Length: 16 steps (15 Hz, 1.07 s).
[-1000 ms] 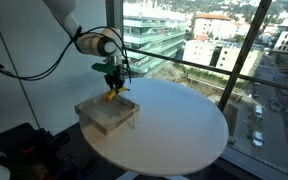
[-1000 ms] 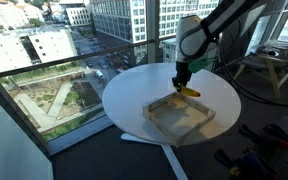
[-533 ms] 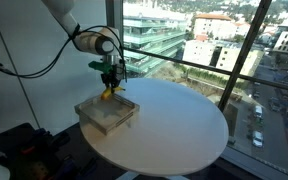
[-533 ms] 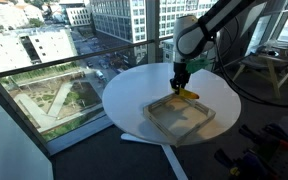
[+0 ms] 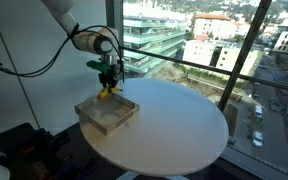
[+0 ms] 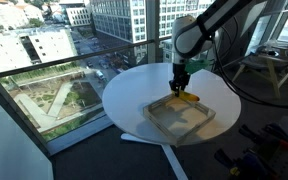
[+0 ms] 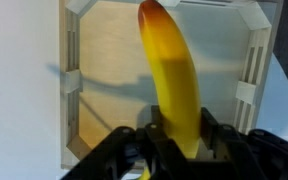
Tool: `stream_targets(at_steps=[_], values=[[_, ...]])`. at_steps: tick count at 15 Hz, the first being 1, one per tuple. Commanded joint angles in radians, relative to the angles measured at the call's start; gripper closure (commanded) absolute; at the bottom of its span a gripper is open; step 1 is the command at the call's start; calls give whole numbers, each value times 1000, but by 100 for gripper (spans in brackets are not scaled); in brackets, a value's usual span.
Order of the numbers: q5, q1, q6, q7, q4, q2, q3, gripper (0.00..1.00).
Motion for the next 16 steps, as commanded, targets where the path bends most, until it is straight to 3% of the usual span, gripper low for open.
stream_targets(at_steps=[1,16], values=[[4,7,-22,9,17,3,1,84],[-36,39,69,10,-3,58,-10,84]])
